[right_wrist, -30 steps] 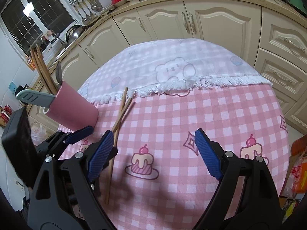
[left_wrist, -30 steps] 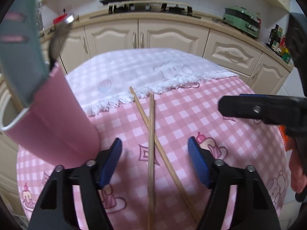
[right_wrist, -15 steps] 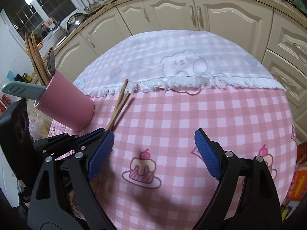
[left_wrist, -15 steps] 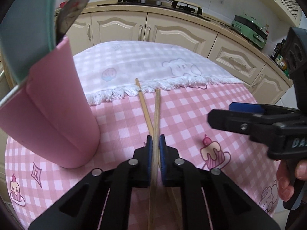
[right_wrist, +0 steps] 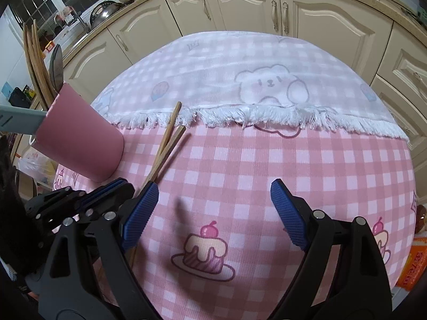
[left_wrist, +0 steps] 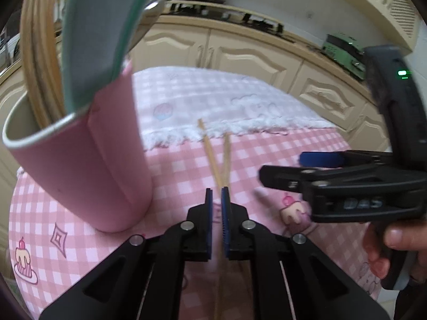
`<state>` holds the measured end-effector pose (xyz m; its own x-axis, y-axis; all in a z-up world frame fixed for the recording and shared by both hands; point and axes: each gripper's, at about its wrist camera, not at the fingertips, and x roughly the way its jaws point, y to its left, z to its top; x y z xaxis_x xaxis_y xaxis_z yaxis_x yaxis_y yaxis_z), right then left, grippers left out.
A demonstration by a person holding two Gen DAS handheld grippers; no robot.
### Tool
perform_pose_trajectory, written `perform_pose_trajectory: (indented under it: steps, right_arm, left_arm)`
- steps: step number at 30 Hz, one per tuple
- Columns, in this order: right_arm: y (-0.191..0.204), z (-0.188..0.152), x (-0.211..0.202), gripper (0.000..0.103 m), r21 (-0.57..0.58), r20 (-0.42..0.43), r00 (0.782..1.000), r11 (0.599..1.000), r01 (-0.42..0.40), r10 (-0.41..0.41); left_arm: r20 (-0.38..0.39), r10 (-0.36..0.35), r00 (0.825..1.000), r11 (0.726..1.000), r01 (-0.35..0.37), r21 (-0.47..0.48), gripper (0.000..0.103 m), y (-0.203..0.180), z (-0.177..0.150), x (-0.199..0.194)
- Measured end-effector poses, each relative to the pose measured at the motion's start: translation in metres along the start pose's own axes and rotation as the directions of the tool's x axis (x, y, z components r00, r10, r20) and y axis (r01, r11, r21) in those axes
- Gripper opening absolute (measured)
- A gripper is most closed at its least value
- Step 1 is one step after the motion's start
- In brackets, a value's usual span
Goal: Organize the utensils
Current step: 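Grasp a chopstick with the left tool while the right tool grasps the other chopstick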
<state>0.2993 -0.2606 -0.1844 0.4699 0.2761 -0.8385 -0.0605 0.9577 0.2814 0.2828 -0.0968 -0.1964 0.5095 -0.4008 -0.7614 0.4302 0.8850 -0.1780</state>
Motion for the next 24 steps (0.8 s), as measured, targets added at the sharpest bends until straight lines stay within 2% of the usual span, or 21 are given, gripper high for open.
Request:
perform_pose_trajectory:
  steps: [2,4,7,8,9,12,18,21,24]
  right_arm:
    - [-0.003,0.000,0.000,0.085,0.013,0.000,1.000,1.000,-0.001,0.001]
    - [-0.006,0.000,0.000,0.085,0.021,0.002,1.000,1.000,0.000,0.000]
    - [-0.008,0.000,-0.002,0.085,0.022,0.002,1.000,1.000,0.006,-0.006]
    - [-0.009,0.000,-0.002,0.085,0.022,0.001,1.000,1.000,0.008,-0.008]
    - [-0.010,0.000,-0.002,0.085,0.022,0.000,1.000,1.000,0.009,-0.009]
    - [-0.010,0.001,-0.001,0.085,0.023,-0.001,1.000,1.000,0.011,-0.011]
    - [0.000,0.008,0.006,0.085,0.000,-0.009,1.000,1.000,0.006,-0.006]
    - [0.013,0.015,0.014,0.085,-0.033,-0.024,1.000,0.999,0.002,-0.003]
    - [0.031,0.022,0.025,0.085,-0.089,-0.044,0.999,0.996,0.020,-0.024]
  left_arm:
    - [0.004,-0.003,1.000,1.000,0.003,0.016,0.029,-0.004,0.002,0.000]
    - [-0.012,0.006,1.000,1.000,-0.006,0.028,0.029,-0.007,0.004,0.007]
    - [-0.038,0.013,0.999,1.000,-0.012,0.028,0.022,-0.008,0.003,0.016]
    - [-0.042,0.010,0.999,1.000,-0.009,0.027,0.010,-0.008,0.003,0.018]
    - [-0.044,0.009,0.999,1.000,-0.008,0.026,0.006,-0.008,0.003,0.019]
    - [-0.031,-0.014,0.999,1.000,0.014,-0.003,0.006,-0.006,0.002,0.017]
    - [0.017,0.023,1.000,0.998,-0.022,-0.056,0.006,0.005,0.001,0.005]
    - [0.014,0.085,0.996,0.992,-0.083,-0.092,0.006,0.013,-0.002,0.004]
    - [-0.023,0.144,0.989,0.982,-0.146,-0.118,0.006,0.022,-0.004,0.009]
